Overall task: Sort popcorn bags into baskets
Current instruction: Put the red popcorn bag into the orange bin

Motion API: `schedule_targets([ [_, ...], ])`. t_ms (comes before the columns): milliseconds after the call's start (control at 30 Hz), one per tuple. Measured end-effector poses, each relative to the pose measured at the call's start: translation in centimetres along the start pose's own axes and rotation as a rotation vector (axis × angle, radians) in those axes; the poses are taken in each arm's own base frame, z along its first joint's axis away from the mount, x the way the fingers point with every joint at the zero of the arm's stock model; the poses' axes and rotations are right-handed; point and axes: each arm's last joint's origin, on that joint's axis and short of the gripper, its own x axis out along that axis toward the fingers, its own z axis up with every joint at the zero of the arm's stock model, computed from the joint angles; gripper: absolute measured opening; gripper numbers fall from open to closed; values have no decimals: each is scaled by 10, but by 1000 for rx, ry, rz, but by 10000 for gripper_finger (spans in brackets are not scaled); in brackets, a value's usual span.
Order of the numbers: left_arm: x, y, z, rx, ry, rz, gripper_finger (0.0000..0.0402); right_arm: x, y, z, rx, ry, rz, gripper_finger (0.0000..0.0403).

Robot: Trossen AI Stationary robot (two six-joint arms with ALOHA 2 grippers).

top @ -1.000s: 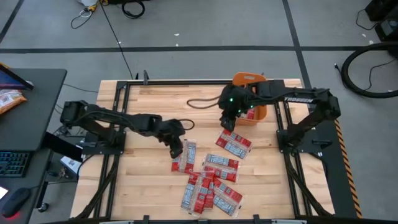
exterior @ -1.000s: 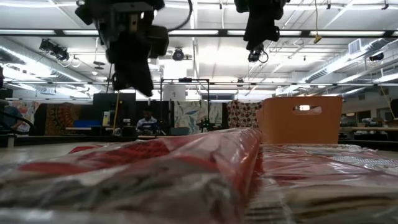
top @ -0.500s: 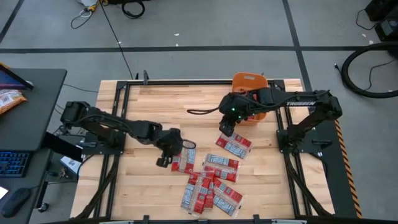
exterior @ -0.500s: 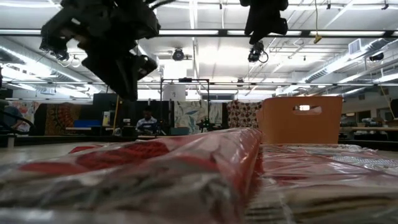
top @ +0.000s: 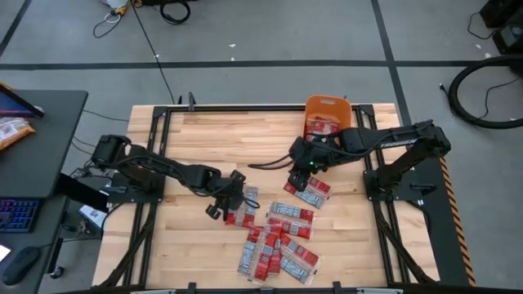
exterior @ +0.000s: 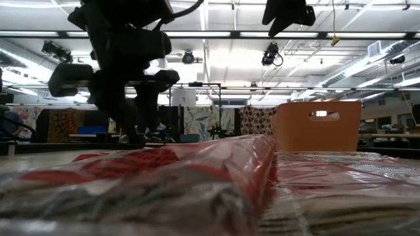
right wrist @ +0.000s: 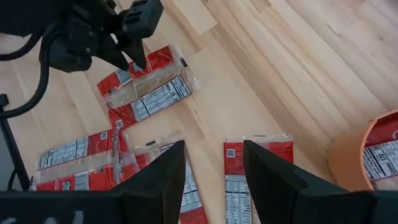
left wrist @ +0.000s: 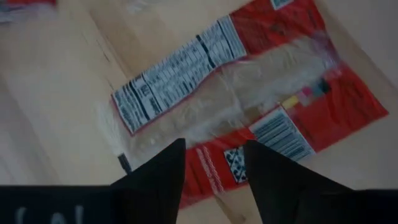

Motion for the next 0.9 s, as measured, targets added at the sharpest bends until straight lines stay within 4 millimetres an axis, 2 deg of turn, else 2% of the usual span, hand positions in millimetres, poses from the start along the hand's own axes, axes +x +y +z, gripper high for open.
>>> schedule_targets([
  [267,1,-2,0,-17,-12,-36,171,0,1,0,-1,-22,-17,164],
  [500,0,-8,-9,-306,66,-166,161,0,1,0,-5,-20,-19,164],
  [667,0,-11,-4,-341,52,-125,160,0,0,0,-26,-23,-23,164],
  [767,6,-11,0,-350,33,-107,160,0,-1,1,-29,-25,-26,164],
  [900,23,-16,-4,-365,96,-124,160,0,-2,2,-27,-25,-29,164],
])
